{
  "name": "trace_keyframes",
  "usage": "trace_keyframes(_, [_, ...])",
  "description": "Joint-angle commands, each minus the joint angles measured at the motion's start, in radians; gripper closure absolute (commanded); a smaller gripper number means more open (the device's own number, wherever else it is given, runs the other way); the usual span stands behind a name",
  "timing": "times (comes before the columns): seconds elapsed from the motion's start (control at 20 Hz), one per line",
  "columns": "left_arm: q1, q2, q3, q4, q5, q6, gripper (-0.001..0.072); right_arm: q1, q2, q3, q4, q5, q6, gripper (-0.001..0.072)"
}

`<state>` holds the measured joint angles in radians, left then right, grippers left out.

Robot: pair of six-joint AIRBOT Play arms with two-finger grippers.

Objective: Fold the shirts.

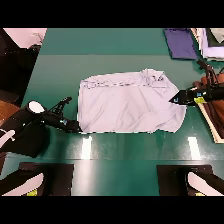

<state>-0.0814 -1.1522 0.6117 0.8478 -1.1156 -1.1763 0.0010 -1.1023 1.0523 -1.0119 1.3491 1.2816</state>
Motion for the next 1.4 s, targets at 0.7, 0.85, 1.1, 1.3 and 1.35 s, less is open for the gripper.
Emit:
trace_keyframes(0.7, [0.003,0.077,0.315,0.035,-0.037,-0.003,0.0684,-0.432,0.002,-0.497,0.005,-0.119,-0.035,0.0203])
trace_keyframes(0.85, [0.003,0.077,0.315,0.035,-0.036,-0.003,0.0684,-0.390,0.002,-0.517,0.045,-0.199,-0.037,0.0235])
trace_keyframes(1.1, [0.003,0.077,0.315,0.036,-0.044,-0.003,0.0684,-0.257,0.003,-0.515,0.068,-0.255,-0.038,0.0655])
trace_keyframes(1.3, [0.003,0.079,0.421,0.082,-0.046,-0.059,0.0685,-0.248,0.018,-0.385,0.068,-0.139,-0.038,0.0701])
trace_keyframes(1.35, [0.003,0.084,0.492,0.104,-0.045,-0.073,0.0685,-0.248,0.047,-0.314,0.069,-0.115,-0.035,0.0701])
